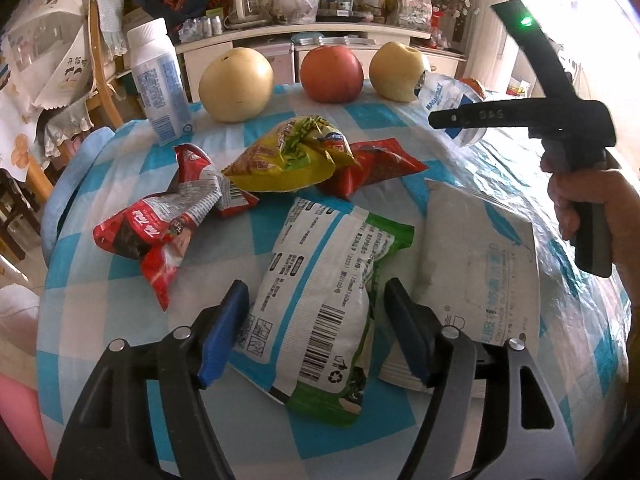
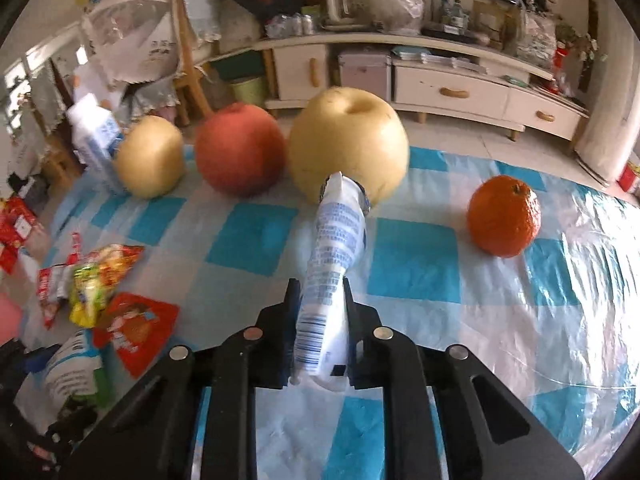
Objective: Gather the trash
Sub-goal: 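Grasp the green-white pouch with the left tool while the right tool holds the bottle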
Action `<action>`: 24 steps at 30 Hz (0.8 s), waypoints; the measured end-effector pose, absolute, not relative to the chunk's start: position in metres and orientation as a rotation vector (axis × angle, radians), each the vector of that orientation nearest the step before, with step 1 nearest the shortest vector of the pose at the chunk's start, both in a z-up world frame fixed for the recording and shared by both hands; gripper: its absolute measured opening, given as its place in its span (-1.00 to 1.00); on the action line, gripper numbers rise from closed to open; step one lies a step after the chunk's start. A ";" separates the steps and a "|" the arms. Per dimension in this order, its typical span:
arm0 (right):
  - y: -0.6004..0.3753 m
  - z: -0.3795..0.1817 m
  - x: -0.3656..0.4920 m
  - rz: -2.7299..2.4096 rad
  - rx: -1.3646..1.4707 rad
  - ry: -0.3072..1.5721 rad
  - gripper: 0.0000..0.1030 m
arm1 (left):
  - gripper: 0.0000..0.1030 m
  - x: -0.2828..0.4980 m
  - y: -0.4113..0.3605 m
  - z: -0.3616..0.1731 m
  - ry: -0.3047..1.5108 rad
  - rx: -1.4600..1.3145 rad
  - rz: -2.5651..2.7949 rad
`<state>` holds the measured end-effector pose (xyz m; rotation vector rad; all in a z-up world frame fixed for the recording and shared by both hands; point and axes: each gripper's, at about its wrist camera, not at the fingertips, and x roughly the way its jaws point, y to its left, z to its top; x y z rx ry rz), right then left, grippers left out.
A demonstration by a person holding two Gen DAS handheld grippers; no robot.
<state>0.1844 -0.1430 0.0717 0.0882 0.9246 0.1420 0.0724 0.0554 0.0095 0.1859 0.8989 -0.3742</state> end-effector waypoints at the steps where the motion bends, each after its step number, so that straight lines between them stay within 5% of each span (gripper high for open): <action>1: -0.143 0.075 0.182 0.158 0.098 0.915 -0.60 | 0.27 0.072 0.055 0.009 0.897 0.189 -0.369; 13: -0.139 0.114 0.135 0.226 0.157 0.842 -0.60 | -0.06 0.062 0.059 0.012 0.886 0.124 -0.375; 24: -0.100 0.129 0.080 0.274 0.132 0.827 -0.61 | -0.14 0.032 0.073 0.014 0.885 0.047 -0.403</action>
